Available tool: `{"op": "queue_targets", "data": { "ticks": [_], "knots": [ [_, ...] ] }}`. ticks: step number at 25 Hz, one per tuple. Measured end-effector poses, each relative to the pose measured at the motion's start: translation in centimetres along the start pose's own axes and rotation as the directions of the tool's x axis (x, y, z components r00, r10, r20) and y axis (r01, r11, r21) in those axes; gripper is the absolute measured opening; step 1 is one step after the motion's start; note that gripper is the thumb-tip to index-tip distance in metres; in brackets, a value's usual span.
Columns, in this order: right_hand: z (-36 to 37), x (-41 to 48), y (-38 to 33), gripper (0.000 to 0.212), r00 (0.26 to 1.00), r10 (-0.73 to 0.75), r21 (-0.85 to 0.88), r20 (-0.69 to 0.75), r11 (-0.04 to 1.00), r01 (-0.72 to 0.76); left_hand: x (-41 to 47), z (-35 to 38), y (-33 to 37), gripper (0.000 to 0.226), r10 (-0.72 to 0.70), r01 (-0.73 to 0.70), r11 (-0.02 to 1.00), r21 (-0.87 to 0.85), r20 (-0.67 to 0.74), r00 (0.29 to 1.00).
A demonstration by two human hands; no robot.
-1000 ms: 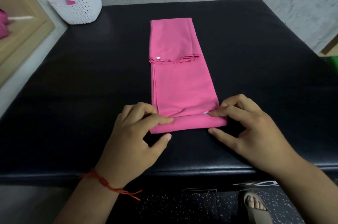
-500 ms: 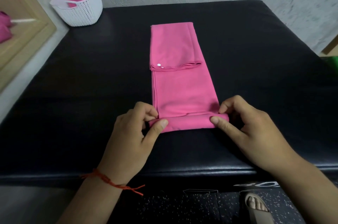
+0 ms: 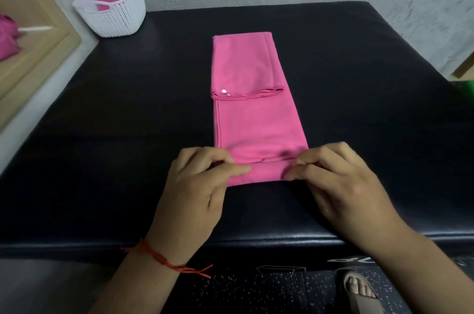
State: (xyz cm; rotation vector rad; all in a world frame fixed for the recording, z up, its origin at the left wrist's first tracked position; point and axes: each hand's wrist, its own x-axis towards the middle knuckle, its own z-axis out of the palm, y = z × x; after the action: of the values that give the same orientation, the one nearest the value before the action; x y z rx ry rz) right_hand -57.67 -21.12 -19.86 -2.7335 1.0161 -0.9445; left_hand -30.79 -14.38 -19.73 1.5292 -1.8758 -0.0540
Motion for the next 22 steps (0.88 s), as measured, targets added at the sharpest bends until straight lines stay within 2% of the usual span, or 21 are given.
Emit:
{"op": "queue_targets", "data": {
  "ticks": [3,6,11,15,19,22],
  "knots": [
    [0.00,-0.02,0.56,0.031,1.000,0.016,0.061,0.016,0.998,-0.017,-0.07,-0.26,-0.08,0.032,0.001,-0.001,1.000,0.009,0.027,1.000],
    [-0.24,0.13,0.43,0.025,0.999,0.048,0.116,0.024,0.992,-0.051,-0.10,-0.36,-0.11,0.039,-0.022,0.017,0.998,0.064,0.085,0.996],
    [0.25,0.48,0.48,0.032,0.993,0.110,0.111,0.041,0.987,-0.114,0.19,0.04,-0.35,0.035,-0.057,0.050,0.994,0.098,0.078,0.995],
    [0.47,0.64,0.69,0.033,0.986,0.154,0.137,0.061,0.977,-0.161,0.50,0.01,-0.30,0.039,-0.146,0.138,0.988,0.071,0.114,0.983],
    [0.75,0.76,0.78,0.040,0.979,0.187,0.116,0.083,0.974,-0.196,0.63,-0.02,0.36,0.034,-0.299,0.303,0.953,-0.027,0.096,0.949],
    [0.31,0.72,0.70,0.038,0.972,0.205,0.143,0.116,0.965,-0.221,0.81,0.02,0.16,0.026,-0.281,0.288,0.954,-0.081,0.085,0.956]
  ]
}}
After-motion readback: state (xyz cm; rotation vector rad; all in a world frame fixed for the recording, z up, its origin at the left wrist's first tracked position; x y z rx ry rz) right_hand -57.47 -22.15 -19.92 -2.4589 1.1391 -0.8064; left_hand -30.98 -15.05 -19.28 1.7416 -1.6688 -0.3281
